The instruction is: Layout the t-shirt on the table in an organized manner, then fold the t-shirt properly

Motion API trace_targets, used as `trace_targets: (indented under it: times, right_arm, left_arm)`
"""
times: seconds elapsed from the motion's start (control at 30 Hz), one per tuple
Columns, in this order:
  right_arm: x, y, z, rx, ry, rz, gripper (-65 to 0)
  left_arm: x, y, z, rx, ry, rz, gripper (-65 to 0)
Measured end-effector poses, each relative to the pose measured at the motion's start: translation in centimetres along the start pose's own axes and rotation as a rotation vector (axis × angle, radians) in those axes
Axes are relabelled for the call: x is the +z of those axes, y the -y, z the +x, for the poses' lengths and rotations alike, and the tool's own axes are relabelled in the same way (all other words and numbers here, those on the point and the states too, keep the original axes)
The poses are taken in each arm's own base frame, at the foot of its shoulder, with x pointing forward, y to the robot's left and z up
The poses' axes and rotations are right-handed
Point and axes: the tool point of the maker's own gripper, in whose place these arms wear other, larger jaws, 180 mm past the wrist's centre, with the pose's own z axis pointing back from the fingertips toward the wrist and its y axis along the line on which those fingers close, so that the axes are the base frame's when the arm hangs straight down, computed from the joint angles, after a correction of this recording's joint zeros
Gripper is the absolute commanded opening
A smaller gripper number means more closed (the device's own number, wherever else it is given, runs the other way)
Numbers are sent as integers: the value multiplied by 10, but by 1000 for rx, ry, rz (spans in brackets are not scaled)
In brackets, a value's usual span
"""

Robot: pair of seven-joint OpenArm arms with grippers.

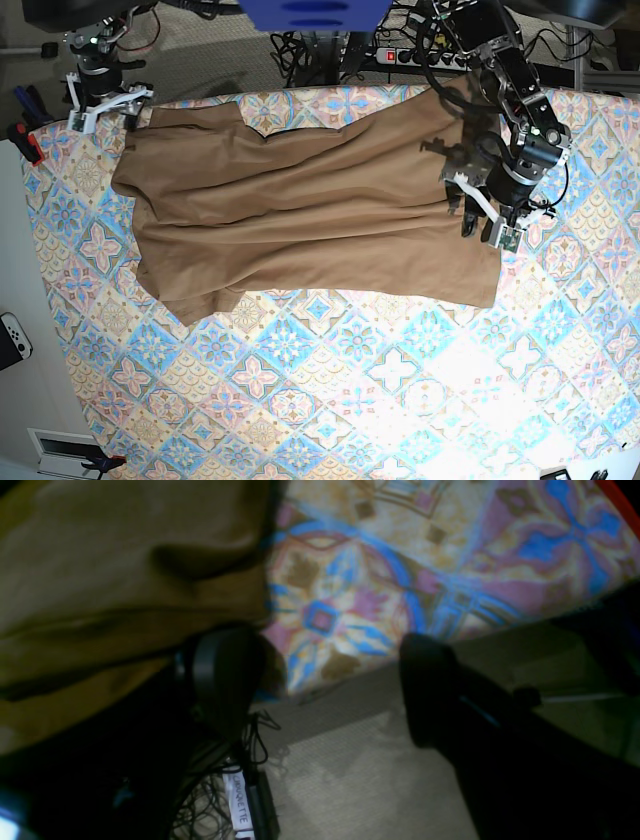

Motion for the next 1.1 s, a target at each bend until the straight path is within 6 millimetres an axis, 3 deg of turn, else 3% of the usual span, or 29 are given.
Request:
trace_targets:
  times: [0.3, 0.33, 0.43, 0.53, 0.87, 1.0, 1.1]
  right_arm:
    - [0, -7, -1, 23, -4, 19, -211]
    - [0, -14, -1, 48, -10, 37, -211]
    - [0, -65, 2, 99, 11, 201, -212]
    - [0, -84, 4, 119, 9, 249, -212]
    - [1, -82, 2, 120, 6, 252, -212]
    - [4, -71, 0, 108, 2, 224, -212]
    - [8, -47, -3, 85, -8, 156, -212]
  left_arm:
    - [2, 2, -9, 2, -23, -3, -471]
    - [2, 2, -10, 2, -24, -3, -471]
    - [3, 3, -13, 4, -32, -5, -471]
    - [3, 3, -14, 4, -34, -5, -471]
    - [5, 5, -23, 8, -55, -10, -471]
    - [7, 6, -28, 9, -66, -11, -471]
    - [6, 6, -27, 9, -63, -11, -471]
